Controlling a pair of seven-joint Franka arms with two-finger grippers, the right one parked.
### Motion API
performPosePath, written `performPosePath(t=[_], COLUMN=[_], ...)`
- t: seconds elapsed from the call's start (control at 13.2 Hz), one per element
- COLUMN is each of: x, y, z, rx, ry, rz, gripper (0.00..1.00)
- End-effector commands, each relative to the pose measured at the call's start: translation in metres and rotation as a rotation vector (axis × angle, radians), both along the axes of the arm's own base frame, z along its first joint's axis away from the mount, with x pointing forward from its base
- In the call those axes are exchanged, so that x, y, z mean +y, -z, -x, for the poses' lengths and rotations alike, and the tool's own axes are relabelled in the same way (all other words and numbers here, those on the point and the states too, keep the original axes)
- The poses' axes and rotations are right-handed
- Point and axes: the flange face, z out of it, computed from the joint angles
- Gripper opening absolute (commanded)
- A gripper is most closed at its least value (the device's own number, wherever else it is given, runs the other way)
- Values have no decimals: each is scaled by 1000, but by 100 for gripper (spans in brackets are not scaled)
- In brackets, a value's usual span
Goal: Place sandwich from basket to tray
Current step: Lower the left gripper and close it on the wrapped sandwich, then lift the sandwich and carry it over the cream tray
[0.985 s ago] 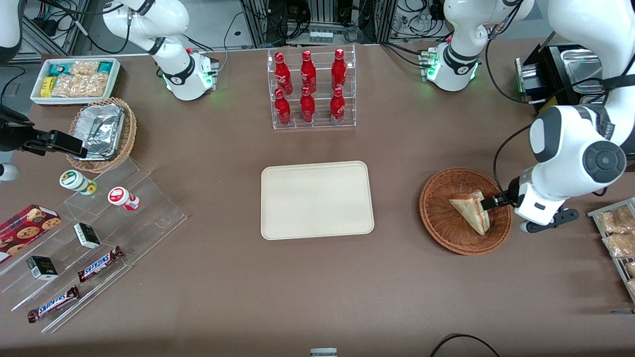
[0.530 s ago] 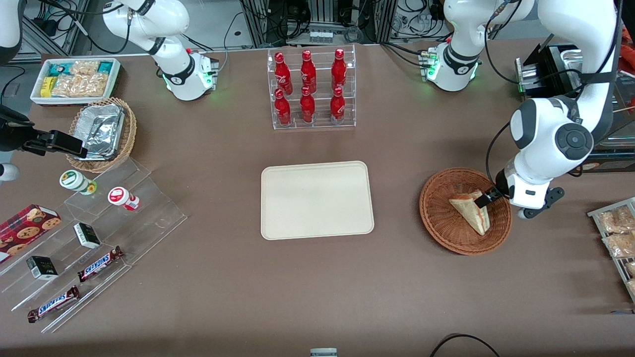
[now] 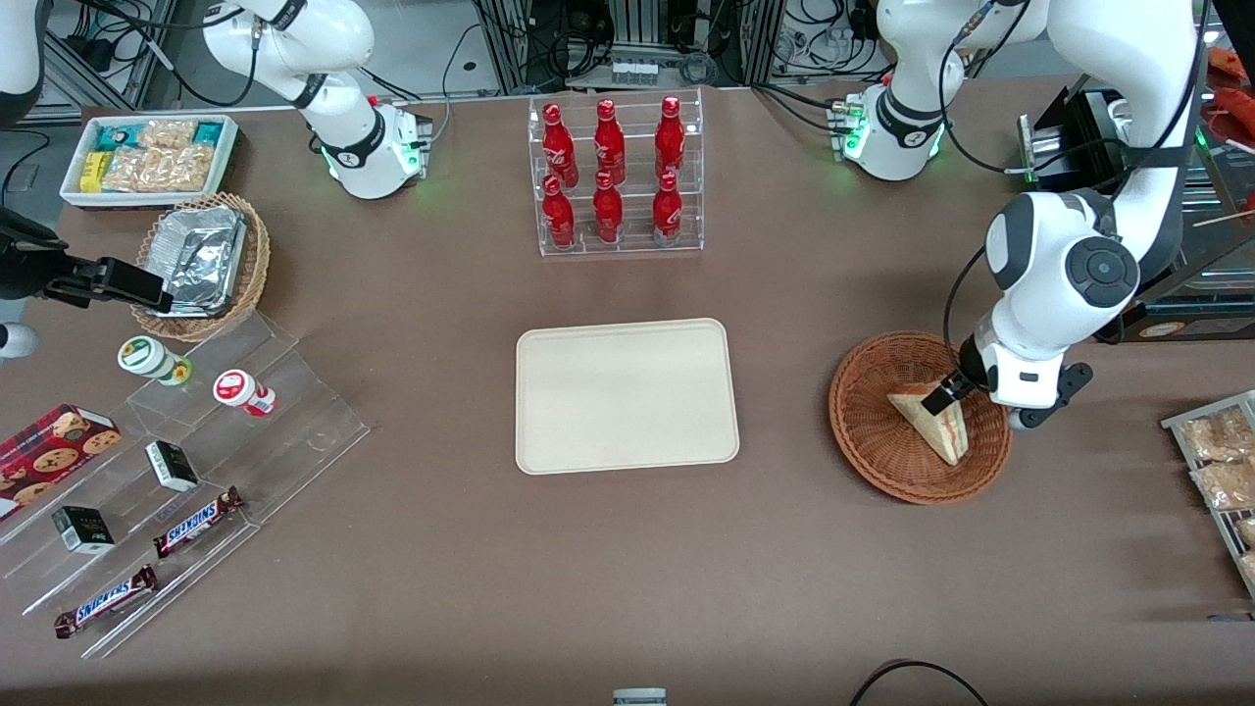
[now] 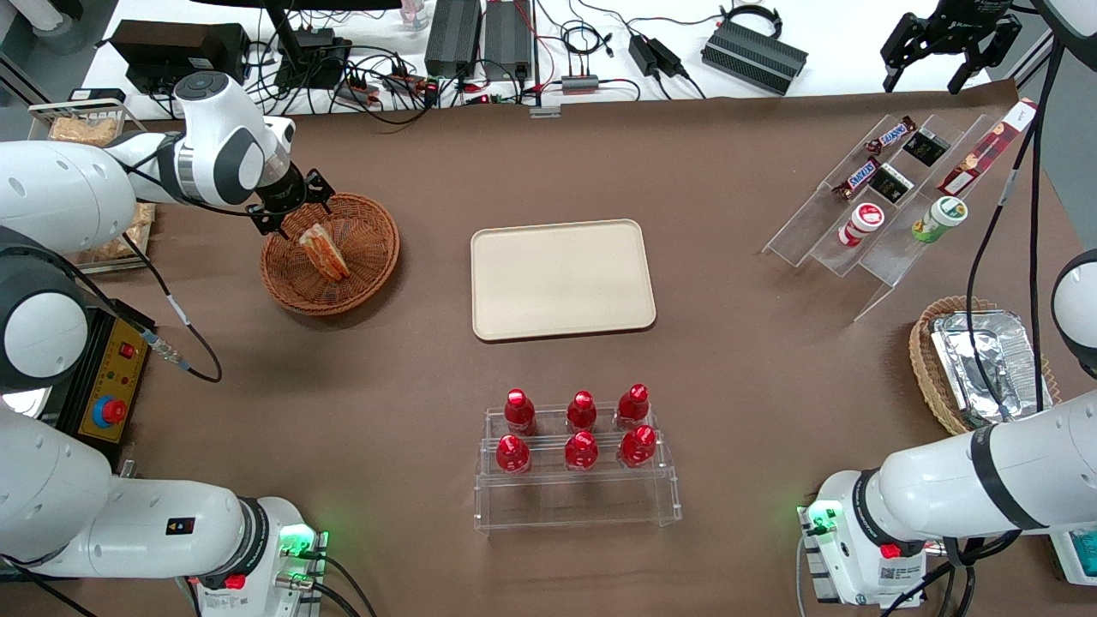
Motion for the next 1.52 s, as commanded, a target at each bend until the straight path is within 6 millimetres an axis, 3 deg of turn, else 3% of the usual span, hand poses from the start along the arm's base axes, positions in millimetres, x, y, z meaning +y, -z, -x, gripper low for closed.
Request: performPosePath(t=[0.0,0.61,0.68,0.76,0.83,0.91,1.21,1.29,1.44], x=[-1,3,3,3,3,5,2,-4,-38], y=[12,52,54,55,52,48,20,8,-10], z=[0,-2,-1,1,2,3,-2,-7,-10], rx=[-11,15,21,30,40,55,114,147,157], ry=[-16,-47,-46,-43,-25,-17,111,156,223], rz=[-4,5,3,2,-2,-11,-17,-18,-22], gripper=[100,99,74,33,4,0,0,0,0])
